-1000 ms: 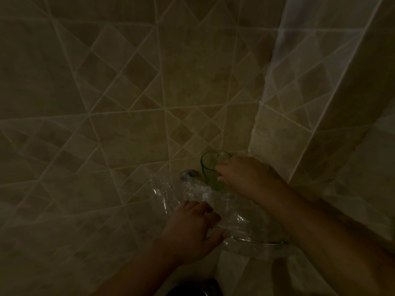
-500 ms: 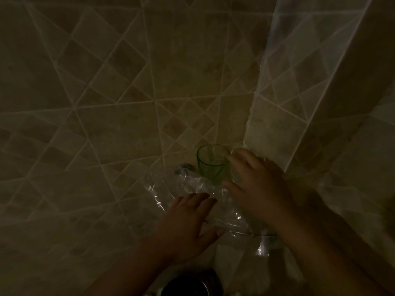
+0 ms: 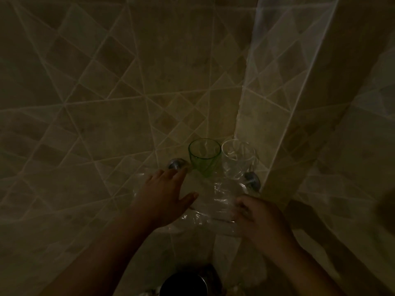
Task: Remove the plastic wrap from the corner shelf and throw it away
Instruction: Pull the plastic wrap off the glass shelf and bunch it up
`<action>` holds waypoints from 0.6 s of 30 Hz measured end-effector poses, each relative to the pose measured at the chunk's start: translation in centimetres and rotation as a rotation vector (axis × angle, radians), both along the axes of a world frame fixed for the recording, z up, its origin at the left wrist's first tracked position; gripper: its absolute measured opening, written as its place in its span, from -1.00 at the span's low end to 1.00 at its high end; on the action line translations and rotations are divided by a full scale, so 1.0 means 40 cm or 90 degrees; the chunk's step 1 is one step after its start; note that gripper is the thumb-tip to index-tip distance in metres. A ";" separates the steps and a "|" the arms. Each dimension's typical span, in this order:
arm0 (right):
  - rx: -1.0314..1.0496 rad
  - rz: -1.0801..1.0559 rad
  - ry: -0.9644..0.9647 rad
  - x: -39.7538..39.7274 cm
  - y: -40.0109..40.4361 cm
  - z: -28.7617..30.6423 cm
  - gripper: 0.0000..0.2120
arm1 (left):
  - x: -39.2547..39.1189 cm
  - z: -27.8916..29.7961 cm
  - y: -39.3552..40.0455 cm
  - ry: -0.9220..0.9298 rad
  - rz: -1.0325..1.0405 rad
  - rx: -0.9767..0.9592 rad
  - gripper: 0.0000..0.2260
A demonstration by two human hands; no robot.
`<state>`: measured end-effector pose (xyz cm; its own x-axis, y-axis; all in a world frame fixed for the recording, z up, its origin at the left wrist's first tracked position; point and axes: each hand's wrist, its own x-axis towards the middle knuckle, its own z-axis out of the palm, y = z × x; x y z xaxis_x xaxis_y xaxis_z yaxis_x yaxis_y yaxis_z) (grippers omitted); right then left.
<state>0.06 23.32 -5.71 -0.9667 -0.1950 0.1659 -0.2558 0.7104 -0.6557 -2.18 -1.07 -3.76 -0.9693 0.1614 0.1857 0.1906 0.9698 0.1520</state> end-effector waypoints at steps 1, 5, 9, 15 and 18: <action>-0.028 0.000 -0.005 0.000 0.004 -0.005 -0.92 | -0.002 0.004 -0.002 0.005 0.006 0.000 -0.35; -0.036 0.031 0.001 -0.014 0.019 -0.022 -0.90 | -0.010 0.023 -0.002 0.008 0.020 -0.005 -0.44; -0.017 0.077 0.006 -0.055 0.027 -0.005 -0.76 | -0.020 0.042 0.007 0.012 -0.013 0.035 -0.56; 0.014 -0.054 0.244 -0.110 0.004 0.064 -0.45 | -0.027 0.052 0.011 -0.061 -0.016 0.042 -0.61; 0.254 -0.017 0.336 -0.142 -0.035 0.109 -0.38 | -0.022 0.047 0.017 -0.075 -0.034 0.037 -0.59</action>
